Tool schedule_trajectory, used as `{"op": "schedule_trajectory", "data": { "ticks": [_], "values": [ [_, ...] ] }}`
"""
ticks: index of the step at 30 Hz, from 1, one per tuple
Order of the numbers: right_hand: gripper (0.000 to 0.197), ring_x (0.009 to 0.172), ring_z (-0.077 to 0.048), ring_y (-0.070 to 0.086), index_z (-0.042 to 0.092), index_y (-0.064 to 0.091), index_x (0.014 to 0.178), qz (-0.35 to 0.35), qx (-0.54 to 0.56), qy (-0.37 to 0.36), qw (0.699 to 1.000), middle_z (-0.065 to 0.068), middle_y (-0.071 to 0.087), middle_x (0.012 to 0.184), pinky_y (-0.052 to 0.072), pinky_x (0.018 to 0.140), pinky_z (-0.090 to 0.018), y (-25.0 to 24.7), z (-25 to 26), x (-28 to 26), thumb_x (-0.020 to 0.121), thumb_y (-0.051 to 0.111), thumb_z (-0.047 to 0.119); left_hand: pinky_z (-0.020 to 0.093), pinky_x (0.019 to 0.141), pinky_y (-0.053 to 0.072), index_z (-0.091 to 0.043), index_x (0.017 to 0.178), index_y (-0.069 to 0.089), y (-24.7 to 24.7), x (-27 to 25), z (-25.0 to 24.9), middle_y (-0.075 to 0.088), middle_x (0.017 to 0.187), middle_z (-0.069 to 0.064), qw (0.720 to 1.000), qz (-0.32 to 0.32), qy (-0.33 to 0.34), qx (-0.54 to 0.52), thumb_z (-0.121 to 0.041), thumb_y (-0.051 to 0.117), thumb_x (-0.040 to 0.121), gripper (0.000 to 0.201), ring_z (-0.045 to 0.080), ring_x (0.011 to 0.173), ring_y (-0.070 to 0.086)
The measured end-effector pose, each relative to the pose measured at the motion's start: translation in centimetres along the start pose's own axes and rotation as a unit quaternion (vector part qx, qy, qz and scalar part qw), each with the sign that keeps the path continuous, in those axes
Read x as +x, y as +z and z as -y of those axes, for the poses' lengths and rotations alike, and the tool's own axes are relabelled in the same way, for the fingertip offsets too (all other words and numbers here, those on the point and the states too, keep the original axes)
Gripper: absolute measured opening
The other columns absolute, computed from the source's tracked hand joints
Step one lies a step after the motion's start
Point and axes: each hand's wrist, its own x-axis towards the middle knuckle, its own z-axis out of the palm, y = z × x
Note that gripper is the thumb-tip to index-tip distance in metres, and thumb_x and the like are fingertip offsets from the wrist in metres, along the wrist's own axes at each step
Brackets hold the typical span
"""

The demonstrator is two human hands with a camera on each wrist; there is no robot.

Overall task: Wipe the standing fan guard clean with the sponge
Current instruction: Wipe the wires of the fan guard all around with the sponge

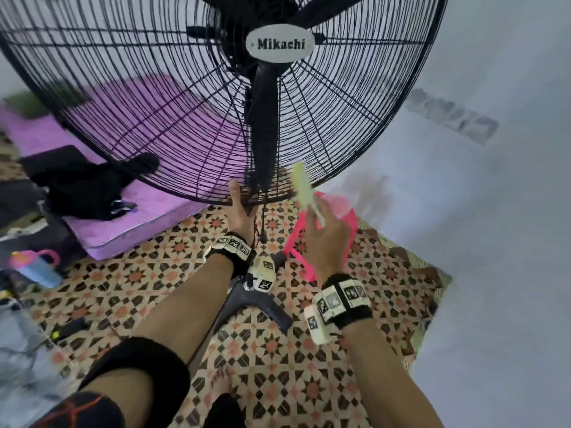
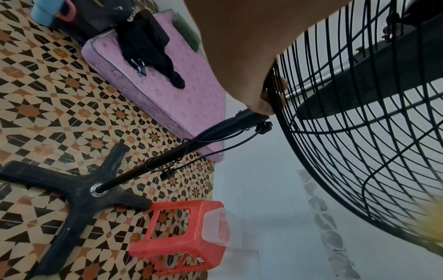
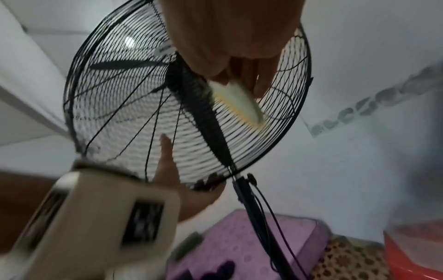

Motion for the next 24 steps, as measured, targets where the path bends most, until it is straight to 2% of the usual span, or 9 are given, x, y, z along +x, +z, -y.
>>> {"op": "schedule_trajectory", "data": {
  "ticks": [2,3,6,9,10,14,17,20,24],
  "values": [
    [0.036,0.055,-0.006,0.057,0.001,0.061,0.135,-0.108,0.019,0.022,0.994,0.011,0.062,0.091,0.049,0.047,-0.009,-0.4,0.4,2.2,0.101,0.061,0.009,0.047,0.124,0.032,-0.021,0.164,0.023,0.1,-0.1,-0.4,0.032,0.166,0.000,0.999,-0.015,-0.018,-0.031,-0.082,0.053,0.070,0.116,0.019,0.153,0.032],
    [0.037,0.054,-0.005,0.055,0.000,0.060,0.137,-0.121,0.019,0.033,0.992,0.010,0.062,0.091,0.046,0.048,-0.003,-0.3,0.5,3.2,0.100,0.061,0.007,0.047,0.124,0.033,-0.021,0.164,0.023,0.0,0.0,-0.3,0.031,0.168,0.004,0.999,-0.011,-0.019,-0.048,-0.089,0.057,0.064,0.125,0.024,0.154,0.031],
    [0.042,0.044,0.004,0.050,0.003,0.057,0.139,-0.020,-0.005,0.009,1.000,-0.006,0.074,0.091,0.045,0.045,-0.006,1.1,0.9,3.3,0.098,0.064,0.008,0.046,0.123,0.036,-0.020,0.163,0.027,-0.2,0.3,0.5,0.036,0.166,0.006,0.999,-0.008,-0.010,-0.041,-0.099,0.062,0.054,0.140,0.025,0.151,0.037],
    [0.042,0.056,-0.013,0.068,0.003,0.058,0.137,0.075,0.022,-0.027,0.997,-0.014,0.074,0.110,0.056,0.043,-0.025,1.3,0.6,1.5,0.096,0.066,0.007,0.045,0.123,0.035,-0.020,0.164,0.023,-0.1,0.2,0.4,0.032,0.168,0.005,0.999,0.002,0.003,-0.043,-0.097,0.056,0.060,0.133,0.025,0.154,0.032],
    [0.041,0.059,-0.012,0.069,0.002,0.059,0.136,0.063,0.039,-0.016,0.997,-0.008,0.072,0.110,0.057,0.045,-0.025,1.0,0.7,1.6,0.096,0.066,0.007,0.046,0.124,0.035,-0.020,0.164,0.022,-0.2,0.2,0.4,0.029,0.168,0.005,0.999,0.002,-0.004,-0.048,-0.095,0.055,0.061,0.132,0.026,0.155,0.030],
    [0.035,0.060,-0.003,0.059,0.001,0.066,0.130,-0.121,0.040,0.041,0.991,0.012,0.064,0.094,0.049,0.058,-0.003,0.3,0.6,4.3,0.096,0.067,0.006,0.047,0.123,0.035,-0.023,0.165,0.022,-0.8,0.9,1.2,0.029,0.169,0.007,0.999,-0.003,-0.023,-0.048,-0.099,0.060,0.056,0.139,0.029,0.154,0.031],
    [0.035,0.047,-0.004,0.056,0.004,0.066,0.130,-0.041,0.027,0.007,0.999,0.004,0.070,0.088,0.047,0.046,-0.008,1.7,0.8,3.7,0.094,0.067,0.005,0.041,0.119,0.040,-0.022,0.164,0.025,-1.1,1.5,1.7,0.035,0.166,0.007,0.999,-0.006,-0.032,-0.042,-0.098,0.063,0.056,0.138,0.026,0.151,0.037],
    [0.037,0.040,-0.004,0.051,0.006,0.064,0.132,0.054,0.048,-0.050,0.996,-0.010,0.077,0.100,0.041,0.036,-0.017,1.5,0.7,1.9,0.095,0.065,0.005,0.037,0.117,0.042,-0.022,0.164,0.023,-0.3,0.9,0.5,0.035,0.166,0.004,0.999,-0.004,-0.001,-0.040,-0.092,0.054,0.066,0.124,0.017,0.148,0.038],
    [0.036,0.051,-0.010,0.059,0.000,0.064,0.131,-0.103,0.058,0.001,0.993,0.003,0.070,0.095,0.044,0.043,-0.006,0.4,1.0,4.3,0.095,0.065,0.002,0.043,0.121,0.037,-0.022,0.165,0.016,-0.6,1.3,0.8,0.023,0.171,0.004,0.998,0.005,0.009,-0.069,-0.090,0.055,0.063,0.129,0.025,0.156,0.026]
  ]
}}
